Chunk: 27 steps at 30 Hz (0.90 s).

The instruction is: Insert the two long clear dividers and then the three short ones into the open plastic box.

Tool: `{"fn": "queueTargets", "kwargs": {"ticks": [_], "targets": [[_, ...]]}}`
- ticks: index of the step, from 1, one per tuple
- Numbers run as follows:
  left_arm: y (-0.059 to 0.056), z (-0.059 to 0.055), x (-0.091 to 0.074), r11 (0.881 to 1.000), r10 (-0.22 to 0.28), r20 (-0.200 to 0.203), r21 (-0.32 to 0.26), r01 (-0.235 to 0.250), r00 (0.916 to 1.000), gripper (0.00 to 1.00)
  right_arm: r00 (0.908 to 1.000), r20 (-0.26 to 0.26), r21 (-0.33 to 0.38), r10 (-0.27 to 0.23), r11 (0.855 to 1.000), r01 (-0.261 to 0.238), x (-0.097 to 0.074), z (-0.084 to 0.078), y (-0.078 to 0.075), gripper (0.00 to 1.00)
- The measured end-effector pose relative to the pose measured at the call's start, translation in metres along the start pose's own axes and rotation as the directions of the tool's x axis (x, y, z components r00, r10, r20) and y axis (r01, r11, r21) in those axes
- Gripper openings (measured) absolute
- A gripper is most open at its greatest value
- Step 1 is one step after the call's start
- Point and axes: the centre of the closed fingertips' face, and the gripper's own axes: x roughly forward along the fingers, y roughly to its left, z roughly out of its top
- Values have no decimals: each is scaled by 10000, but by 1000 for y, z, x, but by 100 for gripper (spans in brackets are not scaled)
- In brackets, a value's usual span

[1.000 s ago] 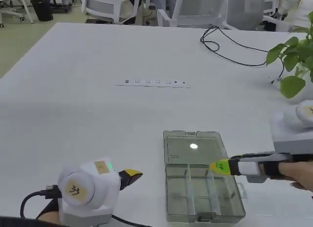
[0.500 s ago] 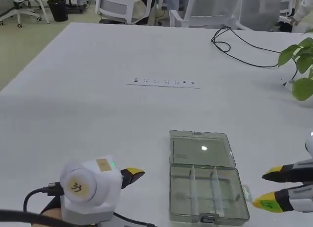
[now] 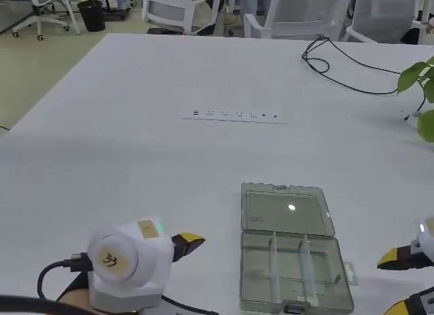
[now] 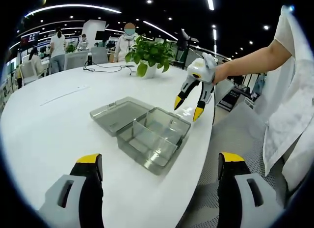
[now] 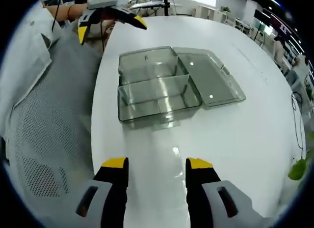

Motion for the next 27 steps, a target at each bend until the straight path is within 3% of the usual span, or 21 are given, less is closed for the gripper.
{"fn": "queueTargets", "kwargs": {"ticks": [3,8,13,18,27], "targets": [[0,-1,0,10000,2,-34,-19,-2,10000,100,9991,-405,-363,118,9993,-133,9,-11,-5,45],[1,-2,0,10000,6,-32,-88,-6,10000,100,9985,-499,-593,228,9979,-257,16,-13,-11,44],[1,-2,1,9999,-8,-30,-111,8,10000,100,9951,-954,-1077,258,9935,-361,21,-22,-11,42],[2,-2,1,9999,-15,-15,-133,15,10000,100,9946,-1040,-1475,51,9888,-205,22,-24,-15,39],[2,-3,1,9999,-19,-34,-138,18,10000,100,9951,-992,-1374,-12,9904,-125,21,-23,-14,34]]}}
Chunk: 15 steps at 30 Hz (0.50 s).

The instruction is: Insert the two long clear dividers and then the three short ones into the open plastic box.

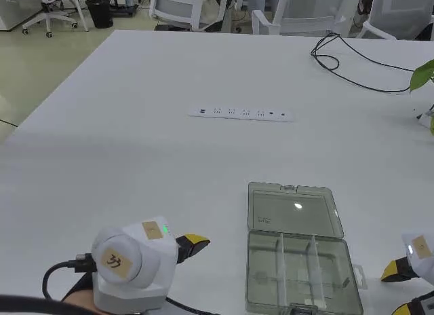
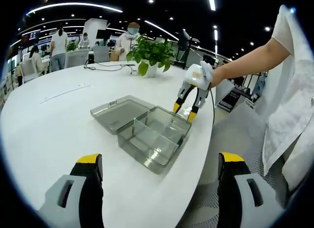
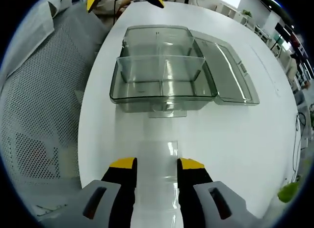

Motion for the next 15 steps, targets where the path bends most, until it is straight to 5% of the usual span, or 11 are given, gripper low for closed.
{"fn": "queueTargets", "kwargs": {"ticks": [9,15], "targets": [[0,1,-1,10000,6,-8,15,-6,10000,100,9998,-75,-12,-175,9998,175,-2,0,1,33],[-1,4,-2,10000,-5,-4,15,5,10000,99,9972,364,250,-659,9976,650,-18,7,0,33]]}}
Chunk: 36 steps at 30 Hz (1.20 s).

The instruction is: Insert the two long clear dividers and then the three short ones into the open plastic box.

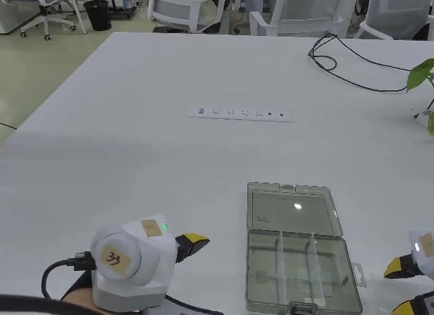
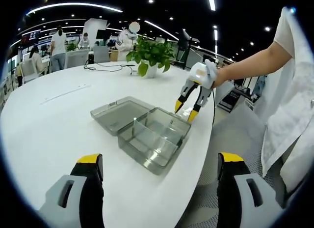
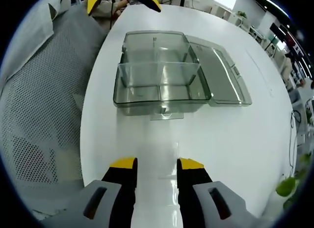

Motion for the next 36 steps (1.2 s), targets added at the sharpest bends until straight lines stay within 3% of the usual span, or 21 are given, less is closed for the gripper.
{"fn": "queueTargets", "kwargs": {"ticks": [7,12,18,20,21,22,23,24,27,31,34,36], "targets": [[-2,18,1,9997,-35,348,-233,43,9994,97,9939,827,-59,-735,9972,742,-32,30,2,33],[-6,37,6,9945,-191,672,-1018,259,9976,94,9826,1344,-177,-1281,9911,1317,-57,61,4,33],[-18,51,16,9777,-649,834,-1940,801,9944,87,9718,1726,-551,-1608,9835,1725,-77,95,9,33],[-24,57,20,9603,-819,1000,-2585,1054,9916,84,9692,1822,-691,-1656,9811,1806,-81,104,11,33],[-28,59,22,9385,-971,964,-3224,1234,9906,83,9680,1882,-740,-1659,9804,1824,-84,111,13,33],[-30,60,23,9242,-1079,999,-3566,1368,9891,82,9669,1928,-765,-1671,9798,1846,-85,115,14,33],[-32,67,26,9195,-1153,1340,-3606,1568,9843,80,9649,2005,-845,-1697,9782,1897,-88,122,16,33],[-32,69,27,9174,-1180,1431,-3631,1630,9826,78,9640,2041,-881,-1705,9775,1915,-89,125,16,33],[-41,77,30,8684,-1488,1699,-4487,2109,9742,68,9618,2128,-1031,-1724,9749,1976,-93,138,20,33],[-46,83,33,8399,-1707,1888,-4852,2430,9671,58,9588,2268,-1154,-1709,9728,2007,-96,150,24,33],[-55,86,36,8074,-2036,2039,-5183,2821,9576,49,9587,2265,-1371,-1718,9689,2060,-97,158,26,33],[-61,88,37,7917,-2260,2122,-5286,3062,9507,44,9585,2292,-1470,-1694,9674,2061,-97,162,28,33]]}}
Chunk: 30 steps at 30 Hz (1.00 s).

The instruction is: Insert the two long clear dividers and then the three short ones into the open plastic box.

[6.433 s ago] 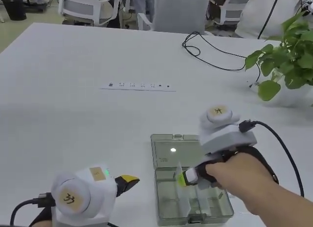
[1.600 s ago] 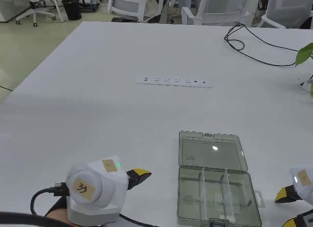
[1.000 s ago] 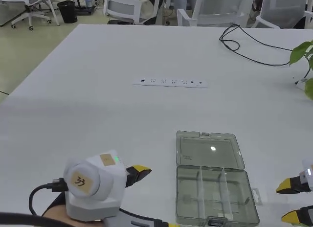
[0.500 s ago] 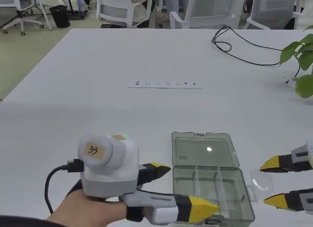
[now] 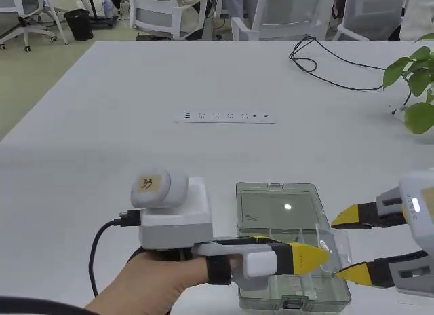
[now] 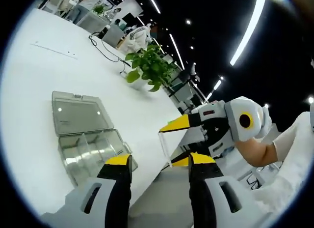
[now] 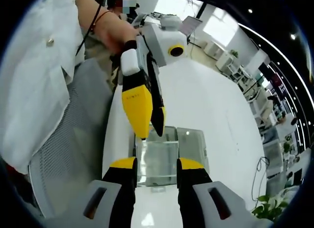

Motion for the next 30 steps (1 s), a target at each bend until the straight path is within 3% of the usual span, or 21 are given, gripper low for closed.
{"fn": "queueTargets", "kwargs": {"ticks": [6,15,24,30], "targets": [[-10,-3,7,9982,-442,-18,-398,441,9990,27,9999,147,-106,11,9999,-10,0,12,2,33],[-13,-6,10,9969,-585,-92,-537,579,9982,7,9999,112,-145,-27,9999,29,-3,15,4,33],[-16,-10,12,9958,-671,-182,-640,659,9976,0,10000,-17,-234,-61,9997,60,-5,14,7,33],[-16,-9,11,9943,-681,-15,-824,677,9977,0,9999,-39,-447,-162,9989,160,-6,16,6,33]]}}
